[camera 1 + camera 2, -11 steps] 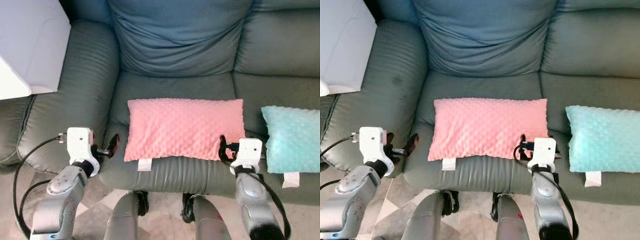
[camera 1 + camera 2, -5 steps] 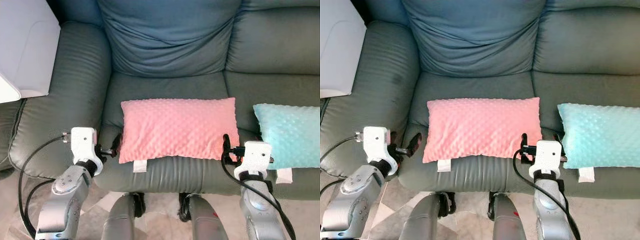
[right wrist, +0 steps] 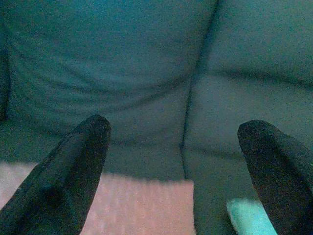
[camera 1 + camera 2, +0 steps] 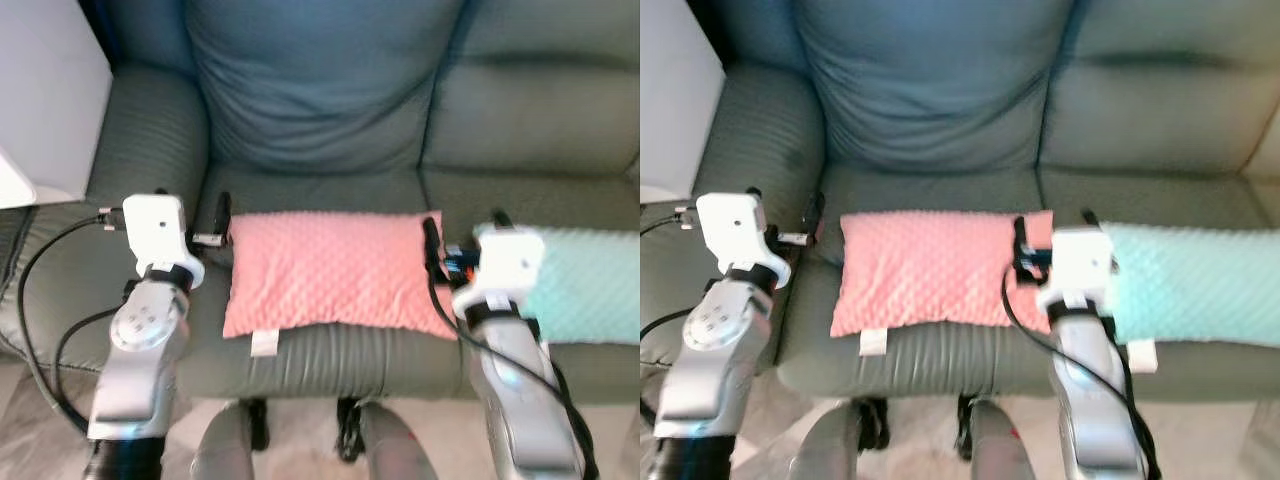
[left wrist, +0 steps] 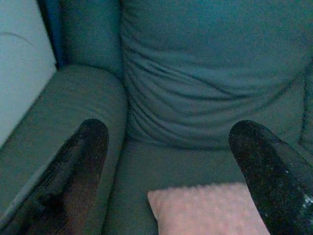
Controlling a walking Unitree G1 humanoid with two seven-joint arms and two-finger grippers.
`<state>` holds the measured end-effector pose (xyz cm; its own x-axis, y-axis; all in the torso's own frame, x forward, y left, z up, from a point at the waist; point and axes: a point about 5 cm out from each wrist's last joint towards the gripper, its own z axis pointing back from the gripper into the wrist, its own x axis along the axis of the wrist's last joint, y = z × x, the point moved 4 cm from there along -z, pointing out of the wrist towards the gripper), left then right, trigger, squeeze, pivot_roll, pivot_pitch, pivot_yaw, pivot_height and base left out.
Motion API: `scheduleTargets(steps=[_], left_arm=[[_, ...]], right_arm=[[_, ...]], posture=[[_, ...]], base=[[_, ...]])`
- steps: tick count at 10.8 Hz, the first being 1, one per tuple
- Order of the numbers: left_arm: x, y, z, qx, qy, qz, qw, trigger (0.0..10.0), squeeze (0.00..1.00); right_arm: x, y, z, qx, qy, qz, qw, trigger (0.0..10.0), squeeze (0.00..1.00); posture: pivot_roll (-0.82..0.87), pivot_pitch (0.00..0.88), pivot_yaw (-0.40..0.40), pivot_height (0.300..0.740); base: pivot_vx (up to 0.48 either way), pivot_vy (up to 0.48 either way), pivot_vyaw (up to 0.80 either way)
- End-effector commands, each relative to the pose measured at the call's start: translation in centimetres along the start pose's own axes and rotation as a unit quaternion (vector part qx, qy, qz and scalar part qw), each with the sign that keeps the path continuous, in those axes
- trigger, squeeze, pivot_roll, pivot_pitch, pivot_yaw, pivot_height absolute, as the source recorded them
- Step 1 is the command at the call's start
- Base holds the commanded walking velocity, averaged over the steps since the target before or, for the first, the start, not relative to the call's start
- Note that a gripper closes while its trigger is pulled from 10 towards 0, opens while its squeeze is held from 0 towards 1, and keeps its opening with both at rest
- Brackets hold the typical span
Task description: Move the pillow to the sofa
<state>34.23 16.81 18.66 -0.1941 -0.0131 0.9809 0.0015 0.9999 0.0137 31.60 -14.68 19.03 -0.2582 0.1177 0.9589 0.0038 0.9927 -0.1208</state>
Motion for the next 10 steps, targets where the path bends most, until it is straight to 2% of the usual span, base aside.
scheduleTargets(steps=[1, 2, 3, 5, 7, 8, 10], left_arm=[[0.0, -0.3, -0.1, 0.003, -0.006, -0.002, 1.0, 10.0, 0.0], [0.0, -0.3, -0.8, 0.021, -0.004, 0.003, 1.0, 10.0, 0.0], [-0.2, 0.2, -1.3, 0.069, 0.013, -0.036, 0.997, 10.0, 0.0], [-0.8, 0.1, -2.0, 0.054, 0.03, -0.018, 0.998, 10.0, 0.0], [-0.6, -0.3, -2.6, 0.025, 0.02, -0.006, 0.999, 10.0, 0.0], [-0.7, -0.4, -2.7, 0.024, 0.025, 0.012, 0.999, 10.0, 0.0], [-0.7, -0.7, -2.3, 0.021, 0.019, 0.005, 1.0, 10.0, 0.0]], right_arm=[[-0.2, -0.1, -0.1, 0.004, 0.006, 0.002, 1.0, 10.0, 0.0], [0.3, 0.2, -1.0, 0.013, -0.004, 0.001, 1.0, 10.0, 0.0], [0.5, 0.4, -1.7, 0.022, -0.009, -0.002, 1.0, 10.0, 0.0], [0.5, 0.8, -2.6, 0.03, -0.012, -0.014, 0.999, 10.0, 0.0], [0.3, 1.1, -3.1, 0.035, -0.012, -0.022, 0.999, 10.0, 0.0], [0.2, 1.2, -3.3, 0.035, -0.012, -0.024, 0.999, 10.0, 0.0], [0.0, 1.3, -3.3, 0.035, -0.011, -0.031, 0.999, 10.0, 0.0]], posture=[[-0.06, 0.171, -0.065, 0.74], [-0.06, 0.147, -0.07, 0.74], [-0.06, 0.128, -0.072, 0.74], [-0.05, 0.088, -0.07, 0.74], [-0.04, 0.06, -0.066, 0.74], [-0.04, 0.057, -0.065, 0.74], [-0.03, 0.063, -0.058, 0.74]], base=[[0.0, 0.0, 0.0], [0.0, 0.0, 0.0], [0.0, 0.0, 0.0], [0.0, 0.0, 0.0], [0.0, 0.0, 0.0], [0.0, 0.0, 0.0], [0.0, 0.0, 0.0]])
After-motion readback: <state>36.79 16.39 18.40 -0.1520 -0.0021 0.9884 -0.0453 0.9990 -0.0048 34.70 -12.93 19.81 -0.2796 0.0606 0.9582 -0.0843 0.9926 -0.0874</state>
